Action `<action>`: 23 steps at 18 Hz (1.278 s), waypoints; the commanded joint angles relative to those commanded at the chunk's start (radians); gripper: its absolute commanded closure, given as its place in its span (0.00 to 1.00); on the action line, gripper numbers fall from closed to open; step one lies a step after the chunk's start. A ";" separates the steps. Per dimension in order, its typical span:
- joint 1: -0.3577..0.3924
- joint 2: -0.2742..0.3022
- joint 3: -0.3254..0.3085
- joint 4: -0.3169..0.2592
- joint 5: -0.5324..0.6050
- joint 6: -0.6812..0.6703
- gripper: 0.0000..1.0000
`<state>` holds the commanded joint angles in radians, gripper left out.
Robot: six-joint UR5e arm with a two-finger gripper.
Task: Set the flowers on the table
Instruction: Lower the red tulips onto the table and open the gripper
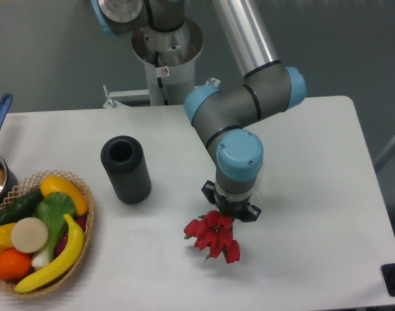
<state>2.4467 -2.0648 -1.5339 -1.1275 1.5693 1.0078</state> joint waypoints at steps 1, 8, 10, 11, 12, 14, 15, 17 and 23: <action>0.000 -0.002 -0.002 0.000 -0.006 0.000 0.50; 0.002 0.003 -0.003 0.020 -0.067 -0.002 0.00; 0.003 0.008 -0.011 0.023 -0.067 -0.014 0.00; 0.002 0.014 -0.015 0.025 -0.066 -0.032 0.00; 0.000 0.023 -0.020 0.032 -0.064 -0.058 0.00; 0.000 0.035 -0.035 0.081 -0.058 -0.092 0.00; 0.002 0.044 -0.055 0.113 -0.058 -0.091 0.00; 0.002 0.067 -0.087 0.169 -0.052 -0.089 0.00; 0.038 0.133 -0.127 0.169 -0.011 -0.077 0.00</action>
<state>2.4850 -1.9313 -1.6613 -0.9587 1.5583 0.9311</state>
